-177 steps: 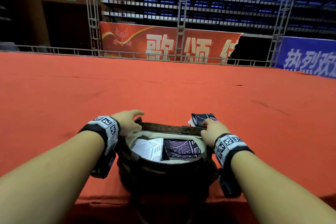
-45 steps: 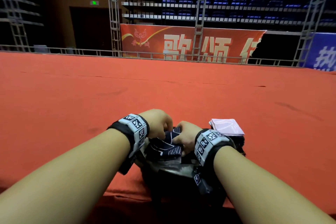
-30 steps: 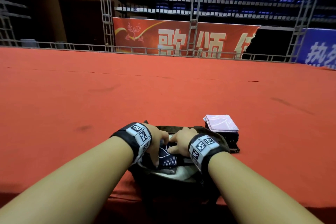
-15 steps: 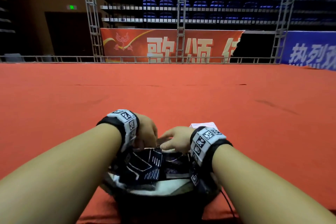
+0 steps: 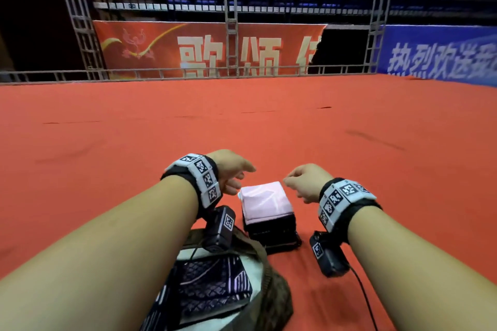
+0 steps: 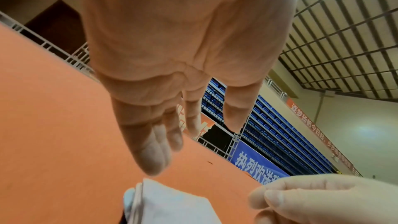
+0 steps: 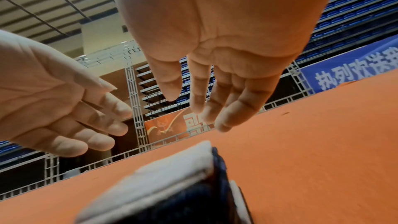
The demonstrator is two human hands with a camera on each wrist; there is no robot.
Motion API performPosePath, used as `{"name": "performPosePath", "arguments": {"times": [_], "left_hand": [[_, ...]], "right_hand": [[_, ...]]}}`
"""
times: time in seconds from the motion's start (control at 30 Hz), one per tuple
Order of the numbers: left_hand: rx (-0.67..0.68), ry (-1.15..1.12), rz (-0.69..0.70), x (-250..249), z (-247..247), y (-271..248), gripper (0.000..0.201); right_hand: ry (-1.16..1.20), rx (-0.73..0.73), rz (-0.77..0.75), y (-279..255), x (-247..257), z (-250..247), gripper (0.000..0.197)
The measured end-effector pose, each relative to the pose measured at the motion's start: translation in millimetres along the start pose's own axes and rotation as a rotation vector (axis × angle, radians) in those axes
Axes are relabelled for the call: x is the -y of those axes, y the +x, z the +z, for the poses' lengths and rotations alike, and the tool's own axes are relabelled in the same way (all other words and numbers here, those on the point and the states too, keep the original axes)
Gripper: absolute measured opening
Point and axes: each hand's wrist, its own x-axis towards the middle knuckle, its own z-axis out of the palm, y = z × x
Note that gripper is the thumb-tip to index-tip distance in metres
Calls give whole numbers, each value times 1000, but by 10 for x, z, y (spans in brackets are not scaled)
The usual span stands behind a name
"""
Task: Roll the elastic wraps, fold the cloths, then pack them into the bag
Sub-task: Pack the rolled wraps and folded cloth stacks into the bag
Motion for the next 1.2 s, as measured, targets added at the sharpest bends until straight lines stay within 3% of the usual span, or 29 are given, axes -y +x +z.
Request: {"name": "performPosePath", "arguments": {"times": [0.2,0.3,0.37,0.53,0.7,0.87,0.93,1.03,1.2], "left_hand": [[77,-5,-219,249,170,513,47],[162,-57,-288,363,194,659,55],[163,-70,-296,392,205,711,47],[142,-62,-281,457,199,839,70],[162,-71,-282,463,206,839,86],[181,-66,-267,392,209,685,81],[169,-101,-233,338,200,546,70],[121,-133,-156,253,178,391,37],[104,-188,-75,149,123,172,34]], "right_hand": [[-124,-7,121,348,-368,237,40],[-142,44,158,453,-366,389,40],[-175,76,160,490,-344,456,42],[-205,69,163,489,-291,479,38],[-58,15,121,436,-236,471,35],[-45,66,140,357,-134,472,54],[-3,45,124,309,-86,443,51],[97,-5,73,215,-5,358,45],[313,-85,-5,-25,208,141,38]]}}
